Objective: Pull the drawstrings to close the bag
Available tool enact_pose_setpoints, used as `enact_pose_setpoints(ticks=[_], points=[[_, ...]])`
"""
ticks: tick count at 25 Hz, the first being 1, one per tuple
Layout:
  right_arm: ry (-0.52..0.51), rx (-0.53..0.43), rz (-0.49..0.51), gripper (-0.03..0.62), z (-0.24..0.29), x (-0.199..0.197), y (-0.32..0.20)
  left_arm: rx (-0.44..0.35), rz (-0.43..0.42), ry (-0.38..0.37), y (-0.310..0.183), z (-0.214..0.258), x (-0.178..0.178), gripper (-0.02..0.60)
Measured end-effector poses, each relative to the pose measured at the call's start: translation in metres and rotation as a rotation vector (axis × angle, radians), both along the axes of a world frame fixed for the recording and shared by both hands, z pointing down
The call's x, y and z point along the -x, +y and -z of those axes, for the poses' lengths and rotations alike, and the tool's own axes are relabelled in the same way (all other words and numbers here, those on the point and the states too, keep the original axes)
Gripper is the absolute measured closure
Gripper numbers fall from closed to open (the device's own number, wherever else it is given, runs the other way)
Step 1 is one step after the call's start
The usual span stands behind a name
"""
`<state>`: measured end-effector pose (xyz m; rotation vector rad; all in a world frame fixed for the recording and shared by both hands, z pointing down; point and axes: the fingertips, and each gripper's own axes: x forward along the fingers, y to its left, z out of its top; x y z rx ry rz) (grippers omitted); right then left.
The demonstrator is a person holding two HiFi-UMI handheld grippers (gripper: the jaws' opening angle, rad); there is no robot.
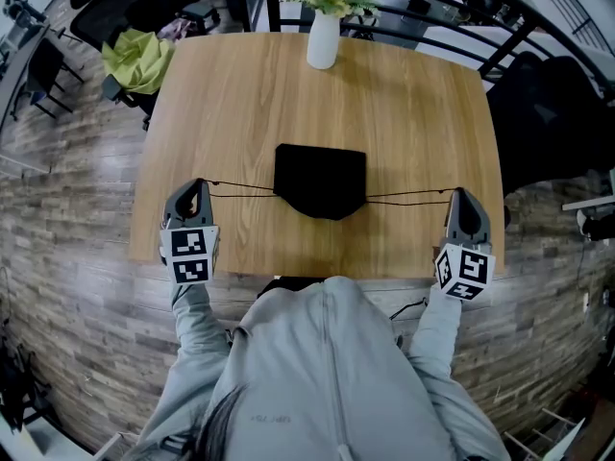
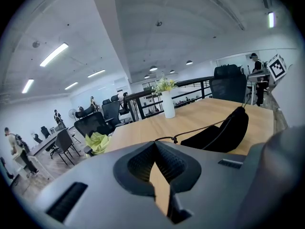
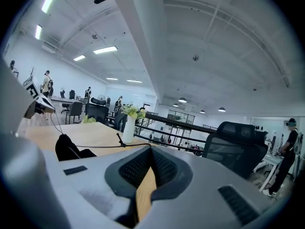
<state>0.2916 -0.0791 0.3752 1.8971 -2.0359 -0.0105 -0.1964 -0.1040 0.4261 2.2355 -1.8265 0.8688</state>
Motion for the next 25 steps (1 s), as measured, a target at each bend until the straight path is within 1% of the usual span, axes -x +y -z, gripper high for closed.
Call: enact_pose_setpoints(ticks=[5, 9, 12, 16, 21, 25], points=[[0.016, 0.032, 0.072, 0.572, -0.004, 0.024, 0.003, 0.017, -0.066, 0.031, 0.002, -0.005, -0.026, 0.555], [0.026, 0.077, 0.125, 0.572, -0.016, 0.045, 0.005, 0.053, -0.130, 0.052, 0.005, -0.017, -0.051, 0.555], [0.021, 0.123, 0.165, 0.572, -0.033, 0.063, 0.007, 0.092, -0.187, 0.074, 0.009, -0.030, -0.072, 0.555], [0.015, 0.204, 0.228, 0.572, -0.064, 0.090, 0.009, 0.171, -0.251, 0.100, 0.018, -0.056, -0.098, 0.555], [0.000, 0.314, 0.268, 0.571, -0.110, 0.111, 0.013, 0.270, -0.260, 0.150, 0.030, -0.092, -0.112, 0.554], [-0.021, 0.395, 0.266, 0.571, -0.147, 0.113, 0.017, 0.345, -0.254, 0.151, 0.037, -0.121, -0.116, 0.554]])
